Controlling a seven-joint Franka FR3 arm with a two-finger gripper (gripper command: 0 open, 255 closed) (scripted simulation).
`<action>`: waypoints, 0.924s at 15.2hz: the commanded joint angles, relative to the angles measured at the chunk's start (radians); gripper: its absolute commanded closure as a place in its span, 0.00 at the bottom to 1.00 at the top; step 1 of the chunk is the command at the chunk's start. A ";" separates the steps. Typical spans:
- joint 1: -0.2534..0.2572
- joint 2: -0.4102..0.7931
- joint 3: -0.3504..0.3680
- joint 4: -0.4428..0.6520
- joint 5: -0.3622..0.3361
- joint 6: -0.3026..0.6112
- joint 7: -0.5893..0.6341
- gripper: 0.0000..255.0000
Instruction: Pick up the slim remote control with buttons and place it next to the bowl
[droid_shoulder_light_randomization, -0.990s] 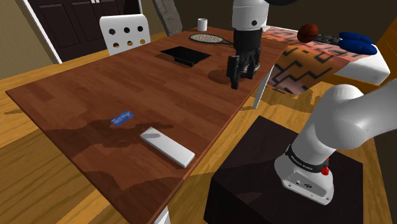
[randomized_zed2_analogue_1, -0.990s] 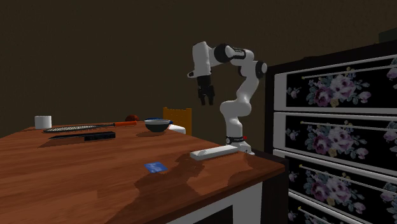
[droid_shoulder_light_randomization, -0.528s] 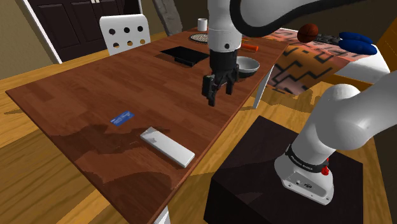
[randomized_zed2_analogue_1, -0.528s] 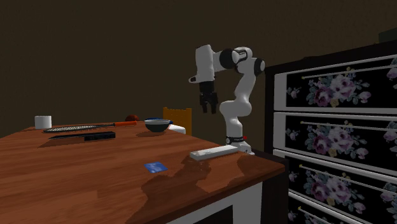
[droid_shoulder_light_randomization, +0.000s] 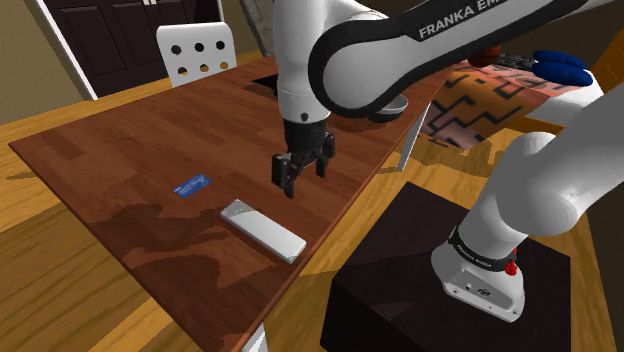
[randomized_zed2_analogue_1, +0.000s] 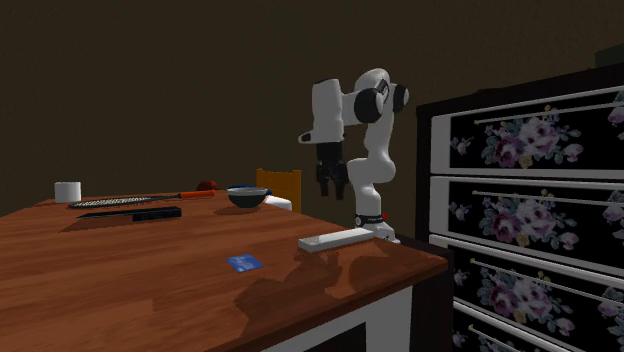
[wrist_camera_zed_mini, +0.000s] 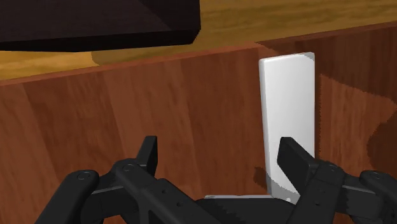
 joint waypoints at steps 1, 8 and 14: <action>-0.002 0.070 0.040 0.035 -0.021 0.051 0.052 0.00; -0.004 0.356 0.146 0.186 -0.208 0.199 0.279 0.00; 0.003 0.412 0.144 0.164 -0.251 0.266 0.312 0.00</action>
